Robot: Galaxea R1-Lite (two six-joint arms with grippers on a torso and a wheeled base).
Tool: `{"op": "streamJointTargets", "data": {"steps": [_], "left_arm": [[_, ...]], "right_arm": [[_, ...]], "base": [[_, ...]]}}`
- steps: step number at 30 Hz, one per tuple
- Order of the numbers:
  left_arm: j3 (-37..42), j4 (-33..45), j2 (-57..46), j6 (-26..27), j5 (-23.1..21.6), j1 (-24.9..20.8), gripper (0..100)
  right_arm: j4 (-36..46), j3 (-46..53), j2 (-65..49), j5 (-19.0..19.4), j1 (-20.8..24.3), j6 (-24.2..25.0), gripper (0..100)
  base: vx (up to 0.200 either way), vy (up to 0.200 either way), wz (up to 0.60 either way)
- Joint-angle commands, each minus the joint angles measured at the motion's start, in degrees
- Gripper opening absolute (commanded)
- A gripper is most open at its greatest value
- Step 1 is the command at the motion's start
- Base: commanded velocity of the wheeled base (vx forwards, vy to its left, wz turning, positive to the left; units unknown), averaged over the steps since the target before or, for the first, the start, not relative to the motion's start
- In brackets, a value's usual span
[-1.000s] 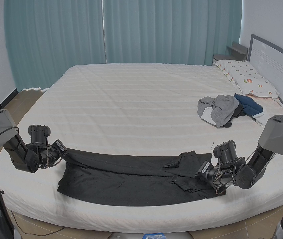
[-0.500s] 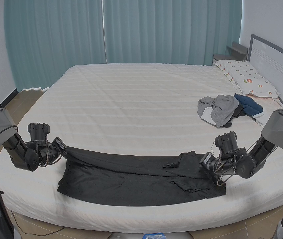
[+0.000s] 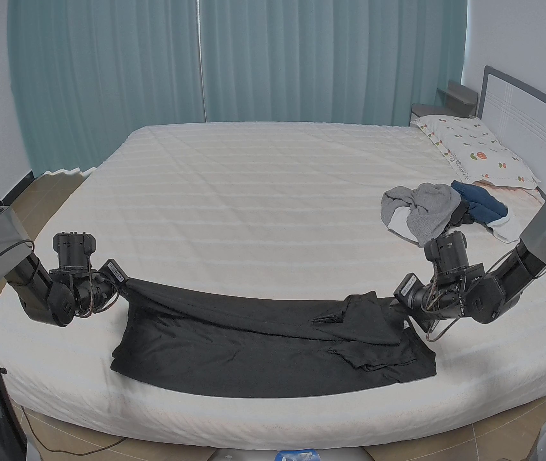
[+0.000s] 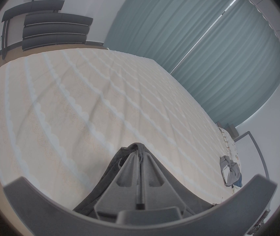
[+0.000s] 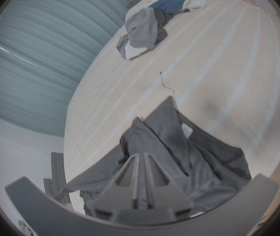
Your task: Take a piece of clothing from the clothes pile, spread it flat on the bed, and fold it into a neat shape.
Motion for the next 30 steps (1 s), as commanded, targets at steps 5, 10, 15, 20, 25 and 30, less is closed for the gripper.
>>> {"op": "streamJointTargets", "data": {"steps": [5,10,15,20,25,30], "left_arm": [[1.23,-0.2,0.42,-0.03,-0.02,0.04,0],[1.31,-0.2,0.42,-0.03,-0.02,-0.05,0],[1.67,-0.29,0.42,-0.03,-0.02,-0.05,0],[1.67,-0.29,0.42,0.06,-0.02,-0.05,0],[1.67,-0.29,0.42,0.06,-0.02,-0.05,0],[1.67,-0.29,0.42,-0.03,-0.02,-0.05,0]], "right_arm": [[-0.19,10.43,-4.7,3.56,1.93,0.64,100],[-0.19,10.7,-2.94,3.56,2.02,1.08,100],[-0.19,7.8,0.75,3.47,2.63,5.39,100],[-0.36,5.51,3.48,2.94,2.89,5.83,100],[-1.33,4.37,4.36,2.94,2.98,6.09,100],[-1.68,3.67,5.06,2.42,3.33,5.92,0]], "base": [[0.0,0.0,0.0],[0.0,0.0,0.0],[0.0,0.0,0.0],[0.0,0.0,0.0],[0.0,0.0,0.0],[0.0,0.0,0.0]]}}
